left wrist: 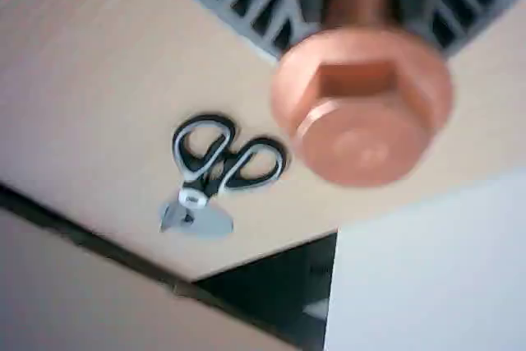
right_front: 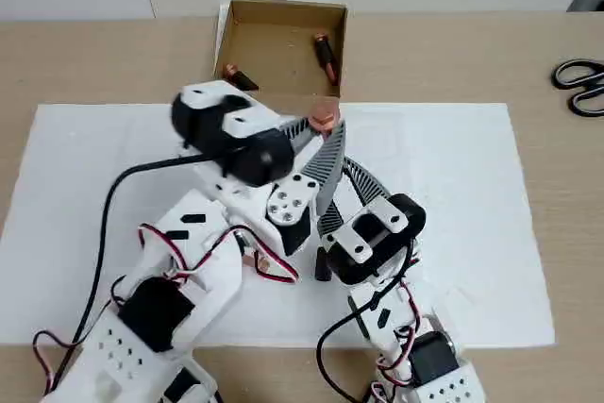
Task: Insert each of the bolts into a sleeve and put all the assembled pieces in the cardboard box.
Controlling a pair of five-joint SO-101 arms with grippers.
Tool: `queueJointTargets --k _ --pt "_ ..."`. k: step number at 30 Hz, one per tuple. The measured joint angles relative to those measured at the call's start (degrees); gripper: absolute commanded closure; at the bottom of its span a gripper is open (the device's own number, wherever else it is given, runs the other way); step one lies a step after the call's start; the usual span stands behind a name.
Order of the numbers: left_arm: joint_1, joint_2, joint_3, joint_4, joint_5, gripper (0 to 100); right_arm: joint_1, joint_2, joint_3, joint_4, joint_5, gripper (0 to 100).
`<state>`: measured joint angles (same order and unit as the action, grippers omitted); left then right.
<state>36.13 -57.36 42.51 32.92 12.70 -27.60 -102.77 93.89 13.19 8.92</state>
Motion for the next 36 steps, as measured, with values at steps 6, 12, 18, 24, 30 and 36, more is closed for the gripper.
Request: queueJointTargets --k 6,12,18,24,30,36 --pt "0.0 0.0 3.3 -0.1 -1.1 99 -0.1 0.0 0.0 0.0 0.0 99.5" --pt "-0.6 -0.9 7.4 -5.2 -4.6 99 0.1 0.0 0.1 0.0 0.0 99.5" --pt "-2.5 -0.7 13.6 -15.8 -8.3 99 -0.4 0.0 0.0 0.0 0.1 99.5" --pt "-2.5 -0.9 16.8 -19.1 -9.1 99 -0.4 0.1 0.1 0.1 0.1 99.5" --pt "-3.7 -0.9 16.9 -19.3 -9.1 99 -0.4 0.1 0.1 0.1 0.1 99.5" --pt "-4.7 -0.9 16.9 -19.1 -9.2 99 -0.4 0.1 0.1 0.1 0.1 99.5"
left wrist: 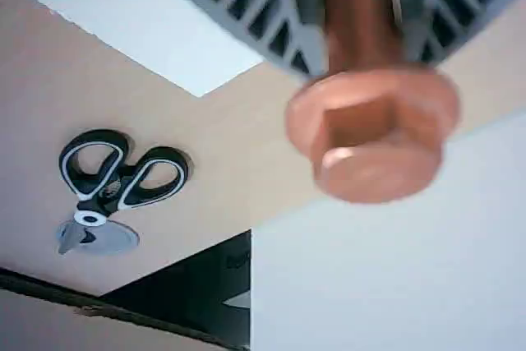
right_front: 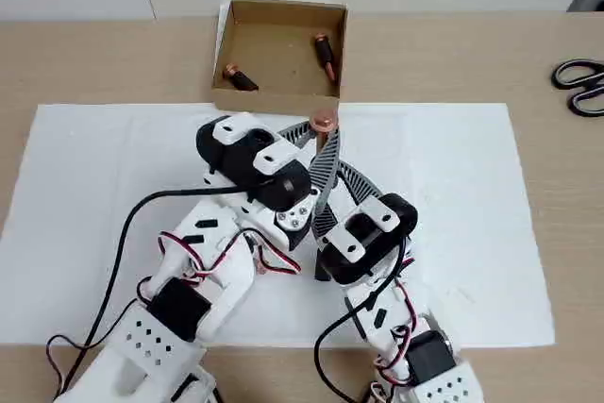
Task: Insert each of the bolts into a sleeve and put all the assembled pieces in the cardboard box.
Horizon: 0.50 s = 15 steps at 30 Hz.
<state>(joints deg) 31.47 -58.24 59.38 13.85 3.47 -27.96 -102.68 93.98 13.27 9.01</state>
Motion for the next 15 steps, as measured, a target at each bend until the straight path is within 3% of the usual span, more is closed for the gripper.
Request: queueJointTargets --k 11,15 --pt "0.0 -4.3 -0.3 8.6 -4.1 99 0.0 0.1 0.3 0.1 0.0 99.5" --pt "-0.1 -8.2 -0.3 15.5 -4.2 89 -0.1 0.1 0.3 0.1 0.1 99.5"
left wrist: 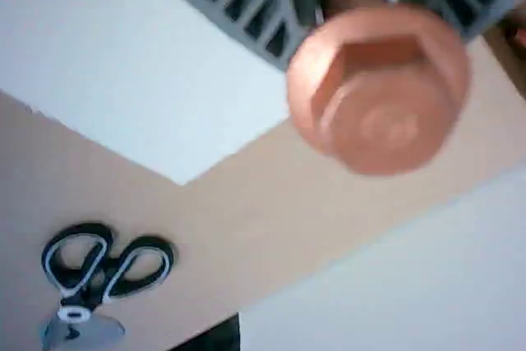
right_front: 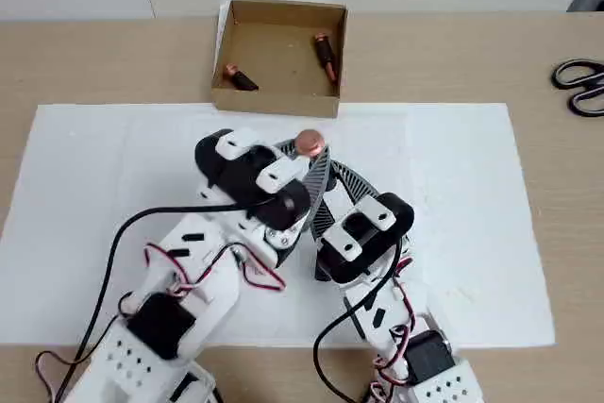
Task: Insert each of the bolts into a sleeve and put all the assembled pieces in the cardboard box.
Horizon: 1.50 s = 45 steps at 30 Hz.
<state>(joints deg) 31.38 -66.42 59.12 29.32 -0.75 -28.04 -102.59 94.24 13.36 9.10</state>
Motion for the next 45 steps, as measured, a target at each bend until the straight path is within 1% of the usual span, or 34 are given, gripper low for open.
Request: queueJointTargets --k 3,5,17,20,22,25,26,28,32,35,38,41,45 --pt "-1.7 -1.1 0.3 4.5 -0.8 80 0.4 -0.1 -0.2 -0.1 0.0 99.5" --pt "-2.5 -0.6 0.5 5.5 -0.7 77 0.5 -0.2 -0.4 -0.1 0.0 99.5" --pt "-3.0 -0.7 0.6 5.8 -0.9 77 0.3 -0.2 -0.8 -0.1 -0.1 99.5" --pt "-4.7 -1.0 0.4 5.8 -0.9 77 0.5 -0.2 -0.8 -0.1 -0.1 99.5" --pt "-6.5 -2.5 -1.4 5.8 -0.9 82 0.4 -0.2 -0.8 -0.1 -0.1 99.5" --pt "-9.4 -8.2 -4.6 5.8 -0.8 97 0.6 -0.2 -0.8 -0.1 -0.1 99.5" --pt "-9.9 -10.1 -4.6 5.8 -1.0 100 1.2 -0.2 -0.8 -0.1 -0.1 99.5" --pt "-11.7 -14.1 -3.4 5.8 -0.9 98 3.3 -0.2 -0.8 1.4 -0.1 99.5" --pt "-16.0 -22.9 3.6 5.8 -0.9 99 7.4 1.1 -3.4 6.7 -0.1 99.5" --pt "-19.4 -28.9 9.8 5.3 -0.9 99 9.8 7.1 -10.4 8.5 -0.1 99.5" --pt "-24.0 -35.3 16.4 0.3 -0.9 99 13.0 19.3 -20.7 8.6 -0.1 99.5" --pt "-28.3 -36.6 22.2 -5.9 -0.9 99 14.2 36.4 -33.5 8.6 -0.1 99.5" --pt "-32.4 -36.7 25.3 -10.5 -0.9 99 14.2 61.9 -52.8 8.6 -0.1 99.5"
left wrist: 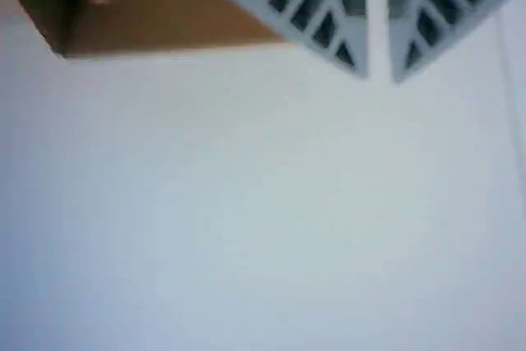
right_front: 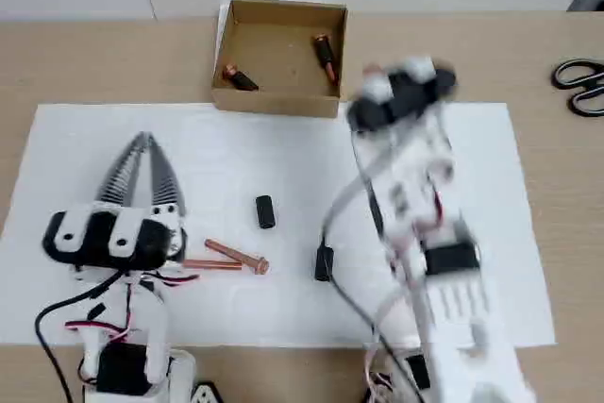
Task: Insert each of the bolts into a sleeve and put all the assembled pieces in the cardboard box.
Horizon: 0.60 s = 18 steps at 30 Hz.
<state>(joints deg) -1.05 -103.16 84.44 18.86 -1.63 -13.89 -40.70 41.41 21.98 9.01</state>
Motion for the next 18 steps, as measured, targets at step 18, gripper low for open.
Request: queueJointTargets --k 18 --pt "-1.1 -0.2 2.5 -2.3 0.0 99 -4.3 88.5 -80.5 0.4 0.0 99.1"
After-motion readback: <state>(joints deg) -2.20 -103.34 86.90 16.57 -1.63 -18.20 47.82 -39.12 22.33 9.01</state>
